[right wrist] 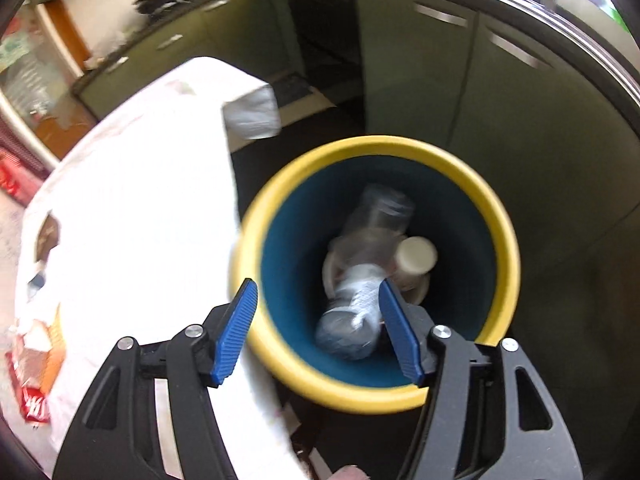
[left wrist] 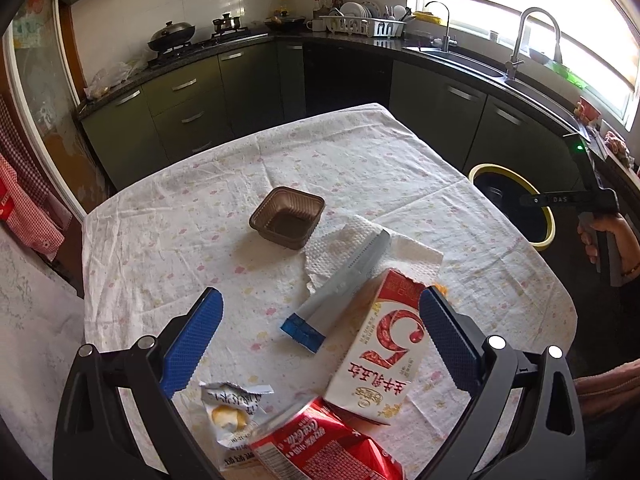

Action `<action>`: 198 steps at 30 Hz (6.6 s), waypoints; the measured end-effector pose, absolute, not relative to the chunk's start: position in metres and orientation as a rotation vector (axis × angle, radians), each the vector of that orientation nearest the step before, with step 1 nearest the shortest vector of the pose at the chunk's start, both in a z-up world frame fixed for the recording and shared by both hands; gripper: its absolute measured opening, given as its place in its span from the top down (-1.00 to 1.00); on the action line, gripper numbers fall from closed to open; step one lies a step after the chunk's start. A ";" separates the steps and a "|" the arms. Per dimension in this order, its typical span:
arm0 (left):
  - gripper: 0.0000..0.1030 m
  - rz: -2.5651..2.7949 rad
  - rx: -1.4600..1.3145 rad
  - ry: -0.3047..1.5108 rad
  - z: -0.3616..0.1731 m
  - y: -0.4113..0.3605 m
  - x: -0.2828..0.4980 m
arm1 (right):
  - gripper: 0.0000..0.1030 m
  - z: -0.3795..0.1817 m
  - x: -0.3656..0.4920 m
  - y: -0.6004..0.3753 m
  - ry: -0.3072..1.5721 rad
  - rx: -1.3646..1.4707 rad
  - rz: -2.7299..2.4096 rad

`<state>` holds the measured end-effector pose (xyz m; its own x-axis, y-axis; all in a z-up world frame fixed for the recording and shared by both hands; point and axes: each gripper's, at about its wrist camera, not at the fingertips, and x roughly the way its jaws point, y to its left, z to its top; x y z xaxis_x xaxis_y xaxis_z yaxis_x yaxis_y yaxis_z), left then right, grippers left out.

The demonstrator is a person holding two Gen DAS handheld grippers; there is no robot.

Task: Collect trash
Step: 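Carry the pill bottle over the bin and open the right gripper, then lower the left gripper onto the brown plastic tray and grasp it, then carry the brown tray over the bin and open the left gripper, then grasp the white tissue with the right gripper and lift it, then carry the tissue over the bin and open the right gripper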

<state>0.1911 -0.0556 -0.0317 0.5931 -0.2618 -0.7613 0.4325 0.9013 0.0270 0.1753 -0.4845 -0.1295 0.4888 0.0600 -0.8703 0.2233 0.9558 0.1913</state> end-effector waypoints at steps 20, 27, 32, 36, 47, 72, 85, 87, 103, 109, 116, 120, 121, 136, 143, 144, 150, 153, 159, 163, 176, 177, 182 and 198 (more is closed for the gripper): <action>-0.09 -0.530 0.222 1.068 -0.082 -0.098 0.329 | -0.23 -0.134 0.164 -0.433 1.039 0.297 0.021; 0.13 -0.535 0.233 1.095 -0.102 -0.101 0.347 | -0.23 -0.136 0.166 -0.432 1.044 0.296 0.030; 0.19 -0.548 0.278 1.096 -0.108 -0.109 0.350 | -0.23 -0.140 0.171 -0.427 1.051 0.294 0.044; 0.27 -0.550 0.289 1.114 -0.116 -0.112 0.355 | -0.23 -0.143 0.174 -0.423 1.061 0.294 0.054; 0.50 -0.544 0.338 1.108 -0.125 -0.123 0.358 | -0.23 -0.146 0.178 -0.424 1.071 0.299 0.056; 0.90 -0.750 0.512 0.885 -0.034 -0.234 0.284 | -0.23 -0.128 0.109 -0.452 0.988 0.291 -0.019; 0.90 -1.066 0.618 0.931 -0.058 -0.427 0.241 | -0.23 -0.148 0.039 -0.531 0.952 0.416 -0.192; 0.90 -1.079 0.631 0.944 -0.068 -0.452 0.241 | -0.23 -0.152 0.034 -0.538 0.951 0.429 -0.202; -0.22 -1.010 0.649 0.911 -0.098 -0.494 0.251 | -0.28 -0.161 0.029 -0.550 0.959 0.440 -0.229; -0.38 -0.995 0.534 0.830 -0.031 -0.426 0.230 | -0.28 -0.158 0.039 -0.535 0.963 0.412 -0.187; -0.58 -0.859 0.364 0.812 0.019 -0.310 0.213 | -0.28 -0.151 0.062 -0.496 0.983 0.326 -0.079; -0.72 -0.711 0.261 0.787 0.030 -0.223 0.203 | -0.28 -0.139 0.081 -0.459 0.989 0.233 0.014; -0.72 -0.670 0.255 0.776 0.031 -0.205 0.197 | -0.28 -0.136 0.087 -0.449 0.990 0.212 0.042; -0.75 -0.299 0.092 0.790 -0.006 0.006 0.137 | -0.28 -0.082 0.135 -0.257 0.978 -0.056 0.544; -0.75 -0.297 0.069 0.794 -0.018 0.020 0.130 | -0.28 -0.075 0.164 -0.241 0.982 -0.050 0.476; -0.75 -0.302 0.069 0.793 -0.020 0.021 0.129 | -0.28 -0.076 0.172 -0.242 0.987 -0.039 0.467; -0.75 -0.306 0.061 0.800 -0.025 0.026 0.130 | -0.18 -0.092 0.211 -0.242 1.069 0.026 0.457; -0.75 -0.302 0.049 0.805 -0.028 0.032 0.133 | -0.04 -0.101 0.220 -0.241 1.105 0.059 0.476; -0.75 -0.305 0.046 0.814 -0.033 0.034 0.138 | 0.51 -0.115 0.225 -0.237 1.167 0.099 0.524; -0.75 -0.311 0.050 0.817 -0.035 0.033 0.140 | 0.90 -0.105 0.223 -0.238 1.114 0.081 0.491; -0.75 -0.307 0.056 0.803 -0.032 0.035 0.136 | 0.91 -0.019 0.209 -0.237 0.903 0.033 0.500; -0.75 -0.306 0.056 0.801 -0.032 0.035 0.135 | 0.91 -0.013 0.207 -0.239 0.890 0.034 0.499; -0.75 -0.304 0.054 0.794 -0.028 0.038 0.133 | 0.91 0.013 0.197 -0.252 0.830 0.038 0.476; -0.77 -0.345 0.111 0.787 -0.020 0.010 0.134 | 0.91 0.028 0.172 -0.385 0.815 0.035 0.132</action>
<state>0.1340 0.0096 -0.0201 0.6535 -0.2626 -0.7099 0.3449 0.9382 -0.0296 0.1725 -0.3849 0.0279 0.6782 0.1311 -0.7231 -0.1043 0.9912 0.0820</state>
